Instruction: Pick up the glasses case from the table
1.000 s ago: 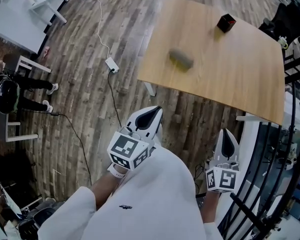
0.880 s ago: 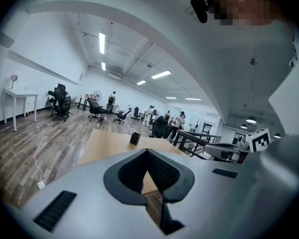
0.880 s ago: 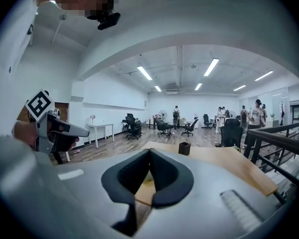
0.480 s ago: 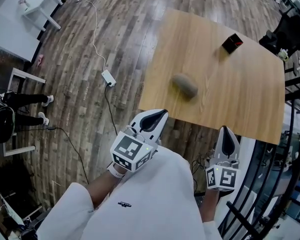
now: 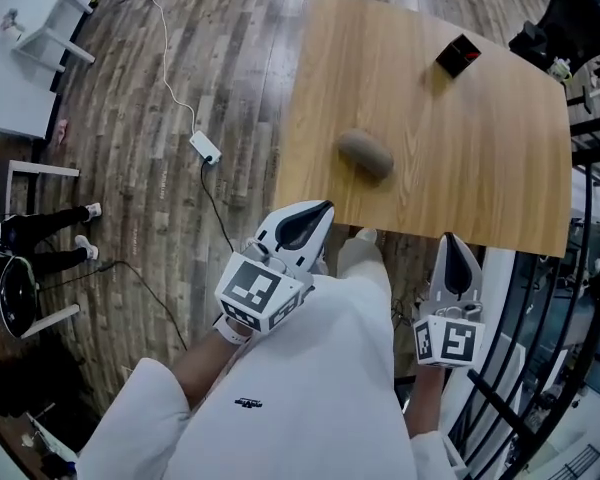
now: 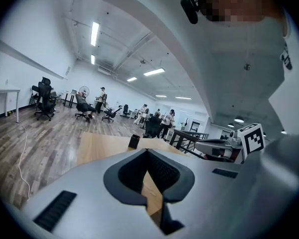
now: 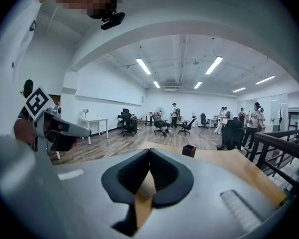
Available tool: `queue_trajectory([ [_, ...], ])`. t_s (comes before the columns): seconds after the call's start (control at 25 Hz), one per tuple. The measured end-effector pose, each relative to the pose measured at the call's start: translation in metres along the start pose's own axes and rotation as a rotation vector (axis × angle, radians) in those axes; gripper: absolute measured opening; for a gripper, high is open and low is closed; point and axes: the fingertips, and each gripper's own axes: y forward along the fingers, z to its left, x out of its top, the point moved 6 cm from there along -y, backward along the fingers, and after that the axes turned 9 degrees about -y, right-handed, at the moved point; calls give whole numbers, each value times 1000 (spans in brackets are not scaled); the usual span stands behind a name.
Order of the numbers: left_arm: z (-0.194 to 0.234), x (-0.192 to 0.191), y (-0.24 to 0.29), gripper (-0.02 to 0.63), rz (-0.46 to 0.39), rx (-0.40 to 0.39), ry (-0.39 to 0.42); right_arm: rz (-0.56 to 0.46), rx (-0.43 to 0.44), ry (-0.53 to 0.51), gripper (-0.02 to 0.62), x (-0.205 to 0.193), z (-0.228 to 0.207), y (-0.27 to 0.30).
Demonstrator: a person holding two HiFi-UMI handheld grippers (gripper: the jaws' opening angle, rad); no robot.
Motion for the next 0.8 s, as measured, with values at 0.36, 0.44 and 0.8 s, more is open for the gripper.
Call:
queue_trajectory([
  [0.36,3,-5,0,6,-17,38,-33,-13,100,28,37,-6,5,11],
  [0.44,6,-8,2,6,-11,46,-34,-12,114,10,41,-7,5,15],
  [0.8,5,-31,35,6,50,77,-62,4,181,16,80,-36,-10,41],
])
